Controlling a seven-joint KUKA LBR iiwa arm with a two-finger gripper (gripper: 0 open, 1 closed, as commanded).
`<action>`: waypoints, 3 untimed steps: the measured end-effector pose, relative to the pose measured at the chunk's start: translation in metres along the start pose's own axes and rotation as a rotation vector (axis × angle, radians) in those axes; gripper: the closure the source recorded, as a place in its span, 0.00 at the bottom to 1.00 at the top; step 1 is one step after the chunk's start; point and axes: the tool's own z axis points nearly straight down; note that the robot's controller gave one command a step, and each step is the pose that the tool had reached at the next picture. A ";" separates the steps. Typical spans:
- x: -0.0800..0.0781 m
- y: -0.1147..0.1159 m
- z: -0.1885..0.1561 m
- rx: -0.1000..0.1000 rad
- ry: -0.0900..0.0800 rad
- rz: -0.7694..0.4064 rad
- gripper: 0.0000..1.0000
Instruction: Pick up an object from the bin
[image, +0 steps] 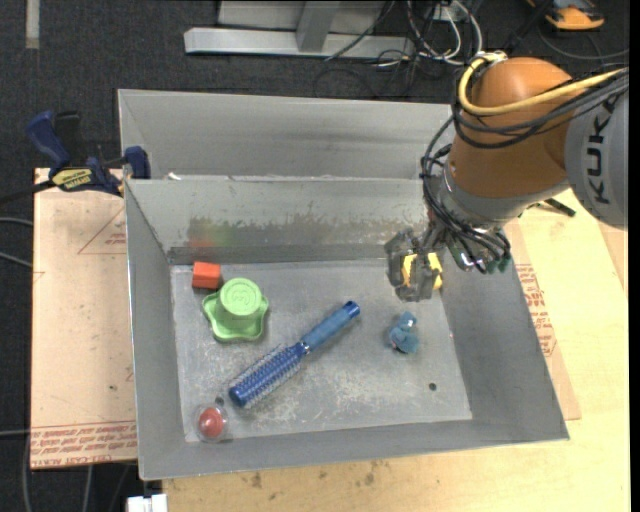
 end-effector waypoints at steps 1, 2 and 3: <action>0.002 0.001 0.005 -0.003 0.009 0.000 0.00; 0.027 0.035 0.158 -0.003 0.016 0.328 0.00; -0.057 0.038 0.167 -0.003 0.007 0.136 0.00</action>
Offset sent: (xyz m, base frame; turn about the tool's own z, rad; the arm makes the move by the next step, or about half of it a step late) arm 0.0000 0.0000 0.0000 0.0000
